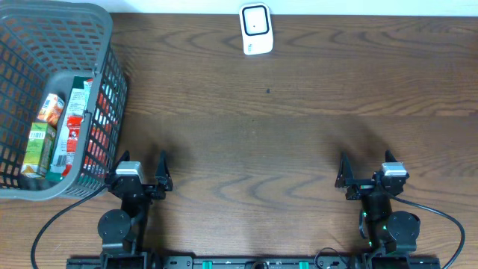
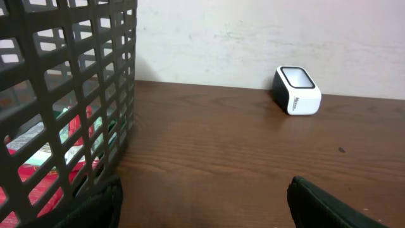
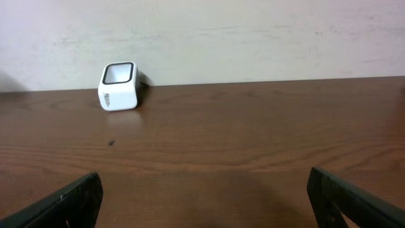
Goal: Scan the item barcode
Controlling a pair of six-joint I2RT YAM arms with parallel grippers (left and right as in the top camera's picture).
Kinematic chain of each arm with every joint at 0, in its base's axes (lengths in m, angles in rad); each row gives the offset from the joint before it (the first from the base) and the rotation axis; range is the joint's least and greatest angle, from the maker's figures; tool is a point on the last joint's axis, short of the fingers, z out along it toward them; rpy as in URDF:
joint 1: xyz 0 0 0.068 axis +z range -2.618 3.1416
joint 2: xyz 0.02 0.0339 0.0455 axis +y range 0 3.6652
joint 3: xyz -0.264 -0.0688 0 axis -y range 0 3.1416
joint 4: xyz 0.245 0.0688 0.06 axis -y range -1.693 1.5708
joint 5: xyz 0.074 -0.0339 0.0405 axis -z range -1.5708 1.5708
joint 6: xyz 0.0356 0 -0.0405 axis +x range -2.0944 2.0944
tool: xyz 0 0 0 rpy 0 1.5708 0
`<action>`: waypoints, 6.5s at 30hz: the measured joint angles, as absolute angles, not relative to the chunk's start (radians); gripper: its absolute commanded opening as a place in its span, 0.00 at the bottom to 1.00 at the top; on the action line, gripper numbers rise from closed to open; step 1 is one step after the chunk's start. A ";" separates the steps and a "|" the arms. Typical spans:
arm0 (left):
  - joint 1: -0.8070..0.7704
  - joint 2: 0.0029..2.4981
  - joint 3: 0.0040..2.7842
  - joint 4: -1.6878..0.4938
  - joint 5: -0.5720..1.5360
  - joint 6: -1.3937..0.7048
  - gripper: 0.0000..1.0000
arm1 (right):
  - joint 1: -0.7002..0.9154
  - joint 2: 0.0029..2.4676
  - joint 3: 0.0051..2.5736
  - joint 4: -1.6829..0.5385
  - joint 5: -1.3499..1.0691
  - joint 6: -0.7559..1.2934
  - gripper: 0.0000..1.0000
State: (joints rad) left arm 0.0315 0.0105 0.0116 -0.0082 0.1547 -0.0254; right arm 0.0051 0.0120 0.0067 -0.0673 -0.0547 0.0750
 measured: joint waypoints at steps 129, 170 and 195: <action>0.031 0.010 0.012 -0.008 0.155 -0.025 0.84 | 0.005 0.012 0.007 -0.067 -0.055 0.075 0.99; 0.031 0.010 0.012 -0.005 0.154 -0.004 0.94 | 0.005 0.012 0.007 -0.067 -0.055 0.075 0.99; 0.031 0.559 1.156 -0.845 0.267 -0.218 0.94 | 0.005 0.012 0.007 -0.069 -0.053 0.075 0.99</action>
